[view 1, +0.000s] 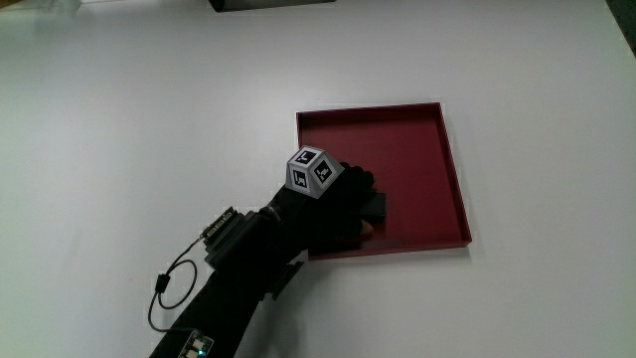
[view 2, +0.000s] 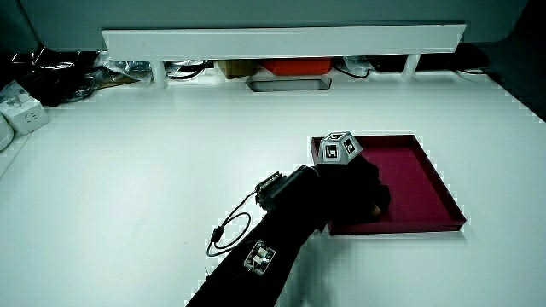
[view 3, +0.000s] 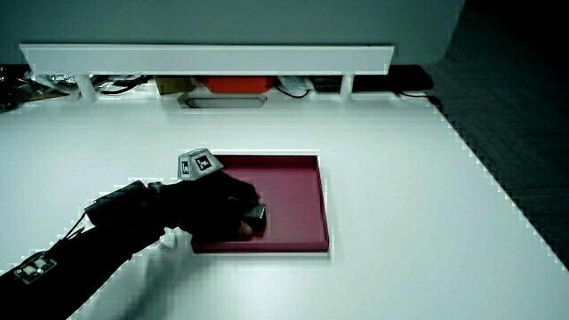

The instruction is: Pick charger from plate

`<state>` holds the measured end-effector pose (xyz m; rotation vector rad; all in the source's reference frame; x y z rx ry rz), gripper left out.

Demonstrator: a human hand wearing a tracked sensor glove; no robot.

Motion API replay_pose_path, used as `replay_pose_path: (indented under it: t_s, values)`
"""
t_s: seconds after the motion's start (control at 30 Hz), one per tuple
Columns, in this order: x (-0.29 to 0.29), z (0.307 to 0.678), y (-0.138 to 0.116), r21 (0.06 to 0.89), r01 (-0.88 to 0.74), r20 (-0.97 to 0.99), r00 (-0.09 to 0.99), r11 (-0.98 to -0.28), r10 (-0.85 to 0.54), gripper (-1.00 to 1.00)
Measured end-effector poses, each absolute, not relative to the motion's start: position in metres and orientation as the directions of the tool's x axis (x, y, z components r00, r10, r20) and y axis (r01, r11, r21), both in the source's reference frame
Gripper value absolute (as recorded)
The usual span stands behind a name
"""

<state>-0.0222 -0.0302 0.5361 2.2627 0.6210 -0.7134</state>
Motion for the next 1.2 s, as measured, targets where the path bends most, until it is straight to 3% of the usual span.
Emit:
replay_pose_path:
  t_s: [0.37,0.7,1.2]
  values:
    - [-0.021,0.534,-0.029,0.451,0.598,-0.636,0.736,-0.663,0.231,1.0]
    - [-0.025,0.531,-0.025,0.404,0.615,-0.657,0.71,-0.677,0.253,1.0]
    - [-0.057,0.467,-0.026,0.266,0.654,-0.659,0.66,-0.708,0.362,1.0]
